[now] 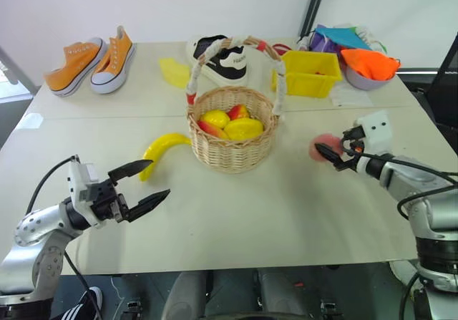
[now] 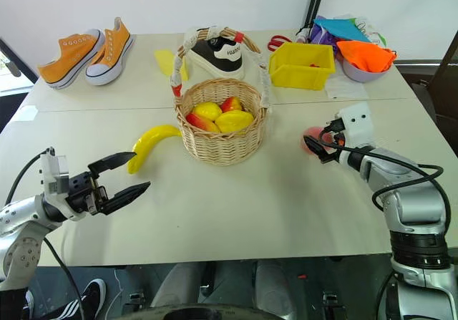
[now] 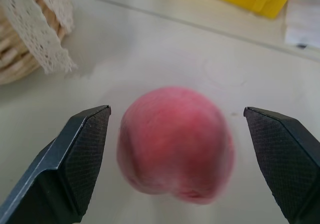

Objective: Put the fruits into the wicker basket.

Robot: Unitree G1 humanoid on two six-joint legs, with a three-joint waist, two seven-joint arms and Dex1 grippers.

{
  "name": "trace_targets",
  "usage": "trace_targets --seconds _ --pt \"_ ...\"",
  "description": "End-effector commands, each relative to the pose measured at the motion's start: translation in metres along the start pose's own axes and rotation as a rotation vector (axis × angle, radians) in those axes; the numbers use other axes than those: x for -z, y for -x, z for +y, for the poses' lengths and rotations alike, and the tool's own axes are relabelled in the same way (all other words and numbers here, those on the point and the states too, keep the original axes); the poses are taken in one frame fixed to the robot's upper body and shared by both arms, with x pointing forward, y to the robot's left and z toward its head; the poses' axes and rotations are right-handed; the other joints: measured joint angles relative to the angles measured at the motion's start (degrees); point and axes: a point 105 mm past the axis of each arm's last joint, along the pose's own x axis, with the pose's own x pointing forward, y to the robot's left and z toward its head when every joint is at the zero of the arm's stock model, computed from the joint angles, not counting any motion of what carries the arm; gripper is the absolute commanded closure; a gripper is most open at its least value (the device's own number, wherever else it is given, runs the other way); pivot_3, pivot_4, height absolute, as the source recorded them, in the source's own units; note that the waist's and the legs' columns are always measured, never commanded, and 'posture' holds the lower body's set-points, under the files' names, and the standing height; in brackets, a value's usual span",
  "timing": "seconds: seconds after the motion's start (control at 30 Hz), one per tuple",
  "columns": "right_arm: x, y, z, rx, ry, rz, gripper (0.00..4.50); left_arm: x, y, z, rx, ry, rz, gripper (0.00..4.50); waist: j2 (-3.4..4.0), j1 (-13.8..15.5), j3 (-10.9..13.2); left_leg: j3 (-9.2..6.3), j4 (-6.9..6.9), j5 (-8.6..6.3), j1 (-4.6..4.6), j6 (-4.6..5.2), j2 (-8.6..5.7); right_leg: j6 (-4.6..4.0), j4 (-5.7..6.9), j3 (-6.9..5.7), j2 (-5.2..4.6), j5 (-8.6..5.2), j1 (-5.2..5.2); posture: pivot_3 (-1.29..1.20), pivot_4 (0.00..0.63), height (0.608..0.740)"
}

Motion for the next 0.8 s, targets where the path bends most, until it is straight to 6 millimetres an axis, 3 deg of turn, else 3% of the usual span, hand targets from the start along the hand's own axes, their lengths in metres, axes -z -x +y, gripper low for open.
trace_targets --seconds 0.03,0.17,0.27,0.33,0.37,0.5,0.57,0.7,0.8 --pt "-0.008 -0.001 0.001 -0.010 -0.060 -0.020 0.05 -0.011 0.000 -0.003 0.008 -0.039 -0.035 0.00 0.00 -0.03 0.00 0.00 0.01 0.00 0.00 0.00 0.00 0.00 0.00 0.00 0.00 0.00 0.00 0.00 0.150 0.740" --pt "-0.005 -0.006 0.001 -0.007 -0.083 -0.002 0.05 -0.012 0.000 -0.002 -0.008 -0.049 -0.039 0.00 -0.02 -0.05 -0.01 0.00 0.03 0.00 0.01 0.00 0.00 0.00 0.00 0.01 0.00 0.00 0.02 0.00 0.150 0.740" --pt "-0.001 -0.007 0.000 0.001 -0.098 0.012 0.81 -0.012 0.001 -0.001 -0.014 -0.051 -0.040 0.00 -0.03 -0.12 -0.02 0.00 0.02 0.00 0.01 0.00 0.00 0.00 0.00 0.00 0.00 0.00 0.01 0.00 0.150 0.740" --pt "0.001 -0.007 0.001 -0.005 -0.070 0.019 1.72 -0.012 0.001 0.000 -0.016 -0.051 -0.040 0.00 -0.03 -0.15 -0.02 0.00 0.01 0.00 0.03 0.00 0.00 0.00 0.00 0.00 0.01 0.00 0.02 0.00 0.150 0.740" --pt "0.001 -0.007 0.000 -0.003 -0.048 0.021 1.94 -0.012 0.001 0.000 -0.017 -0.052 -0.039 0.00 -0.03 -0.14 -0.02 0.00 0.02 0.00 0.03 0.00 0.00 0.00 0.00 0.01 0.01 0.00 0.02 0.00 0.150 0.740" --pt "-0.003 -0.006 -0.005 0.026 -0.015 0.003 2.01 -0.011 0.001 0.002 -0.024 -0.056 -0.041 0.00 -0.03 -0.12 -0.02 0.00 0.03 0.00 0.03 0.00 0.00 0.00 0.00 0.01 0.01 0.00 0.02 0.00 0.150 0.740" --pt "-0.023 0.004 0.009 -0.094 -0.035 -0.073 2.01 -0.012 0.001 0.006 -0.056 -0.058 -0.058 0.00 -0.02 -0.05 -0.01 0.00 0.03 0.00 0.03 0.00 0.00 0.00 0.00 0.01 0.00 0.00 0.03 0.00 0.150 0.740" --pt "-0.072 0.041 0.053 -0.450 -0.037 -0.204 2.01 -0.015 0.005 0.017 -0.115 -0.057 -0.083 0.00 0.18 0.02 0.13 0.00 0.02 0.00 -0.03 0.01 0.00 0.02 0.00 0.00 0.00 0.01 -0.02 0.00 0.150 0.740" --pt "-0.102 0.056 0.083 -0.606 0.002 -0.281 2.01 -0.014 0.007 0.023 -0.144 -0.066 -0.090 0.00 0.16 -0.19 0.13 0.00 0.00 -0.02 -0.05 0.04 0.03 0.04 0.00 -0.02 0.02 0.02 -0.05 0.00 0.150 0.740"
